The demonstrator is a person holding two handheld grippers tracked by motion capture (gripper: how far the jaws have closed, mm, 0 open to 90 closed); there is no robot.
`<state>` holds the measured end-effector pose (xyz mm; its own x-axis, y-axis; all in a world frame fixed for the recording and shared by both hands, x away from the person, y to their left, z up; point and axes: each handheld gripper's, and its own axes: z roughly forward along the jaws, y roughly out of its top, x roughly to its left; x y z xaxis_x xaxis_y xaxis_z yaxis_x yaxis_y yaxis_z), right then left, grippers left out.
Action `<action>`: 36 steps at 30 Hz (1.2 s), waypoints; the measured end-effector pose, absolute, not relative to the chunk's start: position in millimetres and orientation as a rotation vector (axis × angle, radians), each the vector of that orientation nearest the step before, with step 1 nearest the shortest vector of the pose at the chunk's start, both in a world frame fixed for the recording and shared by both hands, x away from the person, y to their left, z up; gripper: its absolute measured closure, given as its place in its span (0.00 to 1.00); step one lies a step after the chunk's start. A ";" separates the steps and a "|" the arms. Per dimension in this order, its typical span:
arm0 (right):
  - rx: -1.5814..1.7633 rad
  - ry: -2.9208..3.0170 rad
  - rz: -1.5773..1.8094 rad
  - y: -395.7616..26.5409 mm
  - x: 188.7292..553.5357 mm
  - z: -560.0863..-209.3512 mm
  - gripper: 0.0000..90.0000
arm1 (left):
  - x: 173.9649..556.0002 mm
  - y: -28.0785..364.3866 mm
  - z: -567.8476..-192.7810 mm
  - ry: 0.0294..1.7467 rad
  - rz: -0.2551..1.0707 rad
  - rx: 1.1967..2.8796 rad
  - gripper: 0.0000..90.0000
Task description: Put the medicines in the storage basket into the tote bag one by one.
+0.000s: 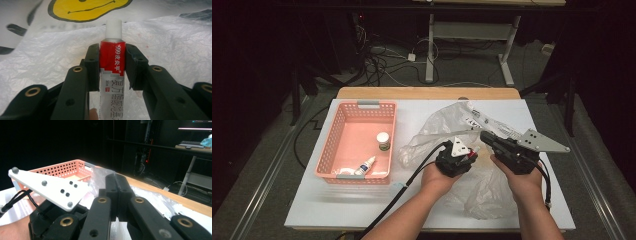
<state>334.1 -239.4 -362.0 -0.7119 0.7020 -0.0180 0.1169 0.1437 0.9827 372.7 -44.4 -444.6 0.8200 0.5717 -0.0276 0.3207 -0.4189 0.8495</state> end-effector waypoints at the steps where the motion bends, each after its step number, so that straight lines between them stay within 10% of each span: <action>1: 0.779 1.944 1.602 -240.0 334.6 -362.0 1.00 | 373.5 -46.1 -445.4 0.658 0.330 2.042 0.73; 19: 0.834 1.930 1.600 -246.2 342.0 -366.7 1.00 | 392.9 -65.8 -465.1 0.699 0.303 2.076 0.72; 36: 0.827 1.947 1.571 -247.0 341.5 -370.3 1.00 | 346.9 -29.5 -458.2 0.628 0.188 2.041 0.46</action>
